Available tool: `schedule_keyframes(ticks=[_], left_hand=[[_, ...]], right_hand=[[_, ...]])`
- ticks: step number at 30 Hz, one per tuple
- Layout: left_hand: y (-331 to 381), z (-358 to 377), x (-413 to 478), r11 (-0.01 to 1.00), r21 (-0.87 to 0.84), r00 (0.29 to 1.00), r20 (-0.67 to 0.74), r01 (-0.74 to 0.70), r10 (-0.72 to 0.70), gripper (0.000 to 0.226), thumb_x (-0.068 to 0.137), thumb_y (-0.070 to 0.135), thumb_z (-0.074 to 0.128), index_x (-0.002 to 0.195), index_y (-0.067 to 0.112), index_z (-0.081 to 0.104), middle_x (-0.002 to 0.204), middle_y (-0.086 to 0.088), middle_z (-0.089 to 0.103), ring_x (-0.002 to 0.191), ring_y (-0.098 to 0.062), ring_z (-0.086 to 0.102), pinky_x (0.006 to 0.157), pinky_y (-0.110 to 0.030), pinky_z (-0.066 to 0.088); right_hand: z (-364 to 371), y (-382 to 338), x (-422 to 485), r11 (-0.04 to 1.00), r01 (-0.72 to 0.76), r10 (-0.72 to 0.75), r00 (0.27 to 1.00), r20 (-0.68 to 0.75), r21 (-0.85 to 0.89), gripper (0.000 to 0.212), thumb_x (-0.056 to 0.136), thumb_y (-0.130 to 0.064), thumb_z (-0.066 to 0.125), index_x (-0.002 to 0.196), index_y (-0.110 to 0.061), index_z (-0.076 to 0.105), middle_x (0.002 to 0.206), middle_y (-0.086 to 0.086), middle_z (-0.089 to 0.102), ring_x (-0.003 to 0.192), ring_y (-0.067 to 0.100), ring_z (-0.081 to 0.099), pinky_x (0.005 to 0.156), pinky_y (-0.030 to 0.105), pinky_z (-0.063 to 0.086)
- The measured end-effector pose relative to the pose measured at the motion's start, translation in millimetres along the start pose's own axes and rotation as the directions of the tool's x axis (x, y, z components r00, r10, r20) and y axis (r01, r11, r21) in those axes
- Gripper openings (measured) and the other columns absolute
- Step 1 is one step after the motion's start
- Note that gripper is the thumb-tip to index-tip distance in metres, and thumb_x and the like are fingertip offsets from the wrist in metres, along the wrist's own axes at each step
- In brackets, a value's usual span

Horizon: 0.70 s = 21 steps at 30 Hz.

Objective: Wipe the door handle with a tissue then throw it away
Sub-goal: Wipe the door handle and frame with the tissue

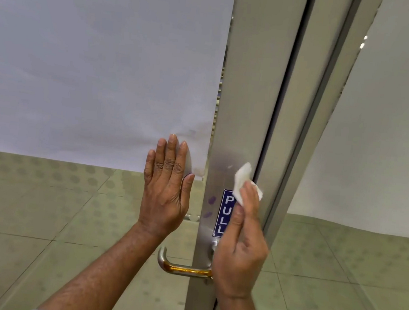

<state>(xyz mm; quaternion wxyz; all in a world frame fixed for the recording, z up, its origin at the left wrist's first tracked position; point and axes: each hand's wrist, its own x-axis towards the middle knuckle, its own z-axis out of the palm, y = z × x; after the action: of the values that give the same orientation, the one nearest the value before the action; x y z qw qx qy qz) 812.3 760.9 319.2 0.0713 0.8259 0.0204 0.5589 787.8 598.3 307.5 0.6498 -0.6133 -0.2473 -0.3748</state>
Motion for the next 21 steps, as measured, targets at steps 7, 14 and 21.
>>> schedule_keyframes(ticks=[7, 14, 21], left_hand=[[-3.0, 8.5, 0.9, 0.999, -0.018, 0.998, -0.059, -0.031, 0.03, 0.057, 0.114, 0.034, 0.023, 0.166, 0.019, 0.004, 0.175, 0.002, -0.007, 0.164, -0.021, -0.004, 0.133, -0.041, -0.003], [-4.8, 10.5, 1.2, 0.998, -0.013, 0.995, -0.089, -0.055, 0.053, 0.058, 0.114, 0.033, 0.026, 0.166, 0.018, 0.006, 0.175, 0.001, -0.006, 0.164, -0.021, -0.003, 0.133, -0.041, -0.002], [-4.5, 10.3, 0.6, 0.999, -0.001, 0.995, -0.081, -0.053, 0.053, 0.059, 0.113, 0.032, 0.027, 0.165, 0.018, 0.004, 0.175, 0.002, -0.008, 0.163, -0.02, -0.004, 0.133, -0.042, -0.002]], right_hand=[[4.3, 58.1, -8.2, 0.842, 0.401, -0.266, 0.89, 0.369, -0.36, 0.04, 0.112, -0.016, 0.034, 0.145, -0.003, 0.051, 0.156, 0.011, 0.047, 0.152, 0.033, 0.031, 0.124, 0.058, 0.022], [-16.5, 79.2, -0.8, 0.606, 0.678, -0.285, 0.674, 0.682, -0.416, 0.053, 0.11, -0.026, 0.038, 0.159, -0.01, 0.027, 0.168, 0.011, 0.025, 0.156, 0.033, 0.018, 0.128, 0.051, 0.009], [-39.6, 88.6, 12.1, 0.387, 0.858, -0.19, 0.433, 0.881, -0.338, 0.058, 0.111, -0.038, 0.029, 0.161, -0.01, 0.021, 0.171, 0.01, 0.012, 0.158, 0.029, 0.009, 0.129, 0.046, 0.0]])
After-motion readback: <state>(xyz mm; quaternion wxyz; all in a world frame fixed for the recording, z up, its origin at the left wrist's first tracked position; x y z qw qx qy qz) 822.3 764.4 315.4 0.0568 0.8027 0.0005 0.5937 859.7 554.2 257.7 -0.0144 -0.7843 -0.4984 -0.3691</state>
